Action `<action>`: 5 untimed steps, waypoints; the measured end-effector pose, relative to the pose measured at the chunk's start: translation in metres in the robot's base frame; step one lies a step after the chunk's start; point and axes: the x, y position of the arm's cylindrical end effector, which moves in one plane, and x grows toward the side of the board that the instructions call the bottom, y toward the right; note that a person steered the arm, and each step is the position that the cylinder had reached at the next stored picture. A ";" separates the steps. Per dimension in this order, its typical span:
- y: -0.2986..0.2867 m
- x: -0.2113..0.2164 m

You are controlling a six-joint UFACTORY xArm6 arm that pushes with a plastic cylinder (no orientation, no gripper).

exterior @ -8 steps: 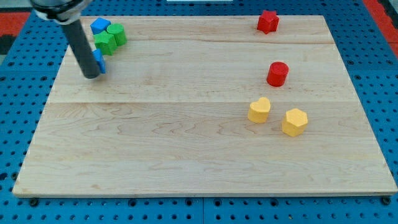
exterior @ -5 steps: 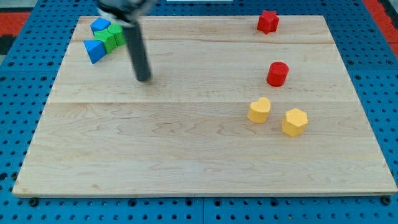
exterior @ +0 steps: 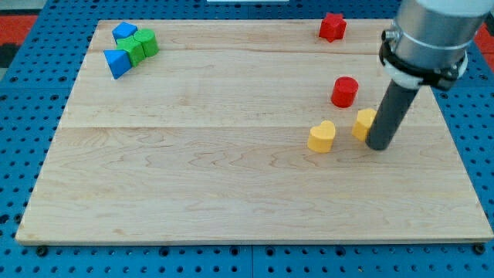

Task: Push both the yellow blocks to the bottom right side of the red circle

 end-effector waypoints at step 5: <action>-0.044 -0.007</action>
